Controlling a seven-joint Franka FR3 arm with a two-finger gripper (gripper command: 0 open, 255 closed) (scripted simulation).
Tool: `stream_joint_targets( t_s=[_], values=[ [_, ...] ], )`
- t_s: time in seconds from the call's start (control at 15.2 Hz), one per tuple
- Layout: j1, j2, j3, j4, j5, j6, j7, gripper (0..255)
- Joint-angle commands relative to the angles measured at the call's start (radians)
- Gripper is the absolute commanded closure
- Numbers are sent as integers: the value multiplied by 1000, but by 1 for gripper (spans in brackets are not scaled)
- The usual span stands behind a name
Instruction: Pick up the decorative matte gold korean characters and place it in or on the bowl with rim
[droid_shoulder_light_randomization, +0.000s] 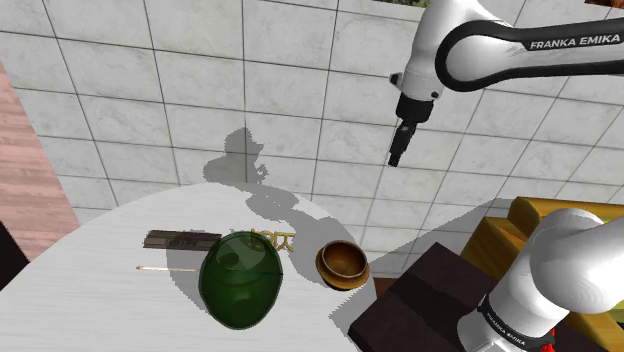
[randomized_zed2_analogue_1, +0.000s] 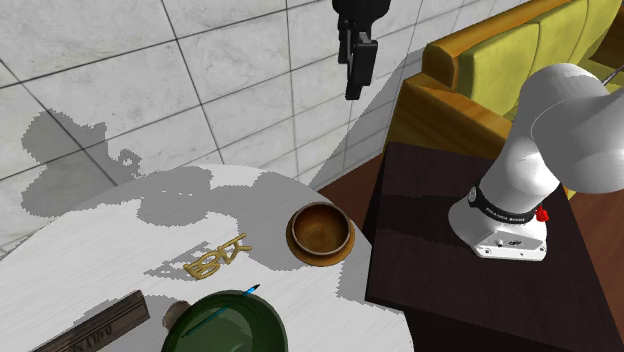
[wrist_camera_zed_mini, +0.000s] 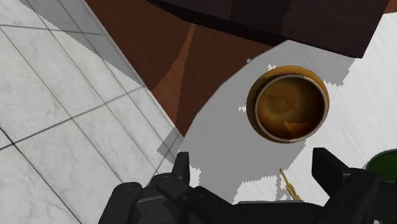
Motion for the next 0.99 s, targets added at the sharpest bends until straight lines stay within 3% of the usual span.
stream_joint_targets(
  t_s=[0.0, 0.92],
  values=[
    [11, 46, 0, -20, 5, 75, -17, 0],
    [83, 501, 26, 25, 36, 526, -133, 0]
  ],
)
